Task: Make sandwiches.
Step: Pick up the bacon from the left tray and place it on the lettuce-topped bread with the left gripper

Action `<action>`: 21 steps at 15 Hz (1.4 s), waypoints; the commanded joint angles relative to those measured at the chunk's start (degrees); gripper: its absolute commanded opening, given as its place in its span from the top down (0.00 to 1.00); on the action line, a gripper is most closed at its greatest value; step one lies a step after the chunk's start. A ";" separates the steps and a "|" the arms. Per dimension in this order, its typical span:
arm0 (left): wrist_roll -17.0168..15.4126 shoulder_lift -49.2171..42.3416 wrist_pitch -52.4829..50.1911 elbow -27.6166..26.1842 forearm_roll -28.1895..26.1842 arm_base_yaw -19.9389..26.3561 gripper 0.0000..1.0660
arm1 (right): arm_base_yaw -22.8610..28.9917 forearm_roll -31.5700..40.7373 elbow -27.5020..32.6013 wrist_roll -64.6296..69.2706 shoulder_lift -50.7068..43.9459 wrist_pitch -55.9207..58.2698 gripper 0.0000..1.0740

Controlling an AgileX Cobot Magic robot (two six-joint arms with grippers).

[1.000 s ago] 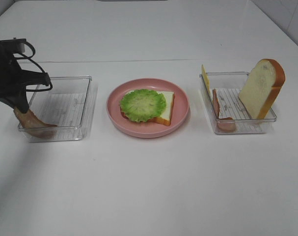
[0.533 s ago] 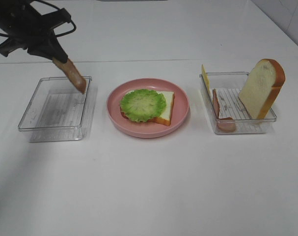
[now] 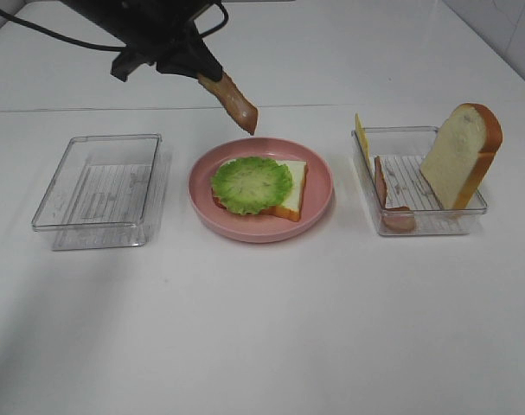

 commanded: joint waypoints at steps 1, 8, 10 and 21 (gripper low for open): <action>0.92 4.70 -0.11 -3.72 -4.41 -1.55 1.00 | -0.34 0.06 0.17 -0.34 -0.80 -0.63 0.28; 4.18 10.60 2.29 -6.59 -12.66 -4.58 1.00 | -0.34 0.06 0.17 -0.34 -0.80 -0.63 0.28; 4.18 12.03 3.15 -6.59 -12.43 -5.73 1.00 | -0.34 0.06 0.17 -0.34 -0.80 -0.63 0.28; 2.98 13.81 2.92 -6.82 -0.52 -3.15 1.00 | -0.34 0.06 0.17 -0.34 -0.80 -0.63 0.28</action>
